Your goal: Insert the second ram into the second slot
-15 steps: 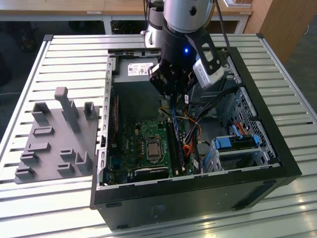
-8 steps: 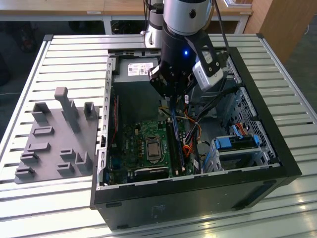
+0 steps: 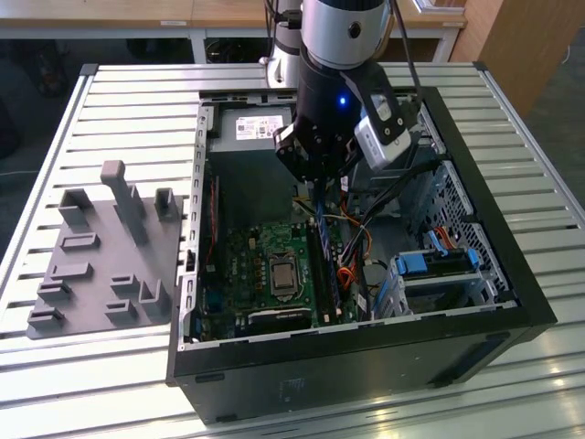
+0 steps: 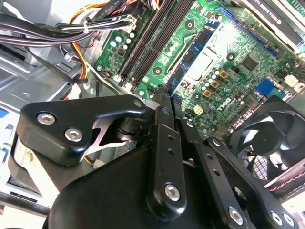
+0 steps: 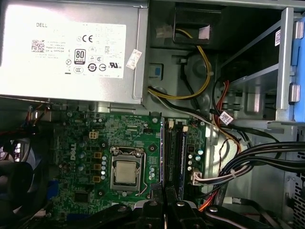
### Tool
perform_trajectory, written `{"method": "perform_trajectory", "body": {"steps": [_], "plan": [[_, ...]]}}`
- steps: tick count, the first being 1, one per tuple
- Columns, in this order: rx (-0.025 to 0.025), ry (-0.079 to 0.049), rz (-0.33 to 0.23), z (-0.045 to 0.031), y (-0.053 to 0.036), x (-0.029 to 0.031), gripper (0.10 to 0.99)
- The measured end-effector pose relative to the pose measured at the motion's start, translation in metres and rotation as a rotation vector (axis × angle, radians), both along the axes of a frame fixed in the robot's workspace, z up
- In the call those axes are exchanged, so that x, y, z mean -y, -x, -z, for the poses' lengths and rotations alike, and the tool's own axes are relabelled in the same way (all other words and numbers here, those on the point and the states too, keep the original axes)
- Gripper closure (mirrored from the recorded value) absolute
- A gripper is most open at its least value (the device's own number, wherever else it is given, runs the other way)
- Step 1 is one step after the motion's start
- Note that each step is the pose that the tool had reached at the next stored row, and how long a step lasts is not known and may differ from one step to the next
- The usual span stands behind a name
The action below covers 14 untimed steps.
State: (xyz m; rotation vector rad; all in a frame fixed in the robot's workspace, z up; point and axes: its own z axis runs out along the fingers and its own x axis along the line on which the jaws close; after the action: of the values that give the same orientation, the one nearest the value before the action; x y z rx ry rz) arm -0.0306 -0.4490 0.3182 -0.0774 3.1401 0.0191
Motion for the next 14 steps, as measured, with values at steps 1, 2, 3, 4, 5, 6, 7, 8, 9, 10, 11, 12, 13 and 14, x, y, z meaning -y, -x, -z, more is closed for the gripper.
{"method": "perform_trajectory", "body": {"steps": [1, 2, 3, 4, 5, 6, 7, 8, 9, 10, 11, 12, 13, 14], "plan": [[0.0, 0.0, 0.0, 0.0003, 0.0, 0.0, 0.949], [0.0, 0.0, 0.0, 0.0006, 0.0, 0.0, 0.949], [0.0, 0.0, 0.0, 0.0009, 0.0, 0.0001, 0.949], [0.0, 0.0, 0.0, 0.0011, 0.0, 0.0001, 0.949], [0.0, 0.0, 0.0, 0.0014, 0.0, 0.0001, 0.949], [0.0, 0.0, 0.0, 0.0015, 0.0, 0.0001, 0.949], [0.0, 0.0, 0.0, 0.0017, 0.0, 0.0001, 0.949], [0.0, 0.0, 0.0, 0.0019, 0.0, 0.0001, 0.949], [0.0, 0.0, 0.0, 0.0021, 0.0, 0.0001, 0.949], [0.0, 0.0, 0.0, 0.0023, 0.0, 0.0001, 0.949], [0.0, 0.0, 0.0, 0.0025, 0.0, 0.0001, 0.949], [0.0001, 0.0, 0.0, 0.0028, 0.0, 0.0001, 0.949], [0.0001, 0.0, 0.0, 0.003, 0.0, 0.0001, 0.949], [0.0, 0.0, 0.0, 0.0032, 0.0, 0.0002, 0.949]]}}
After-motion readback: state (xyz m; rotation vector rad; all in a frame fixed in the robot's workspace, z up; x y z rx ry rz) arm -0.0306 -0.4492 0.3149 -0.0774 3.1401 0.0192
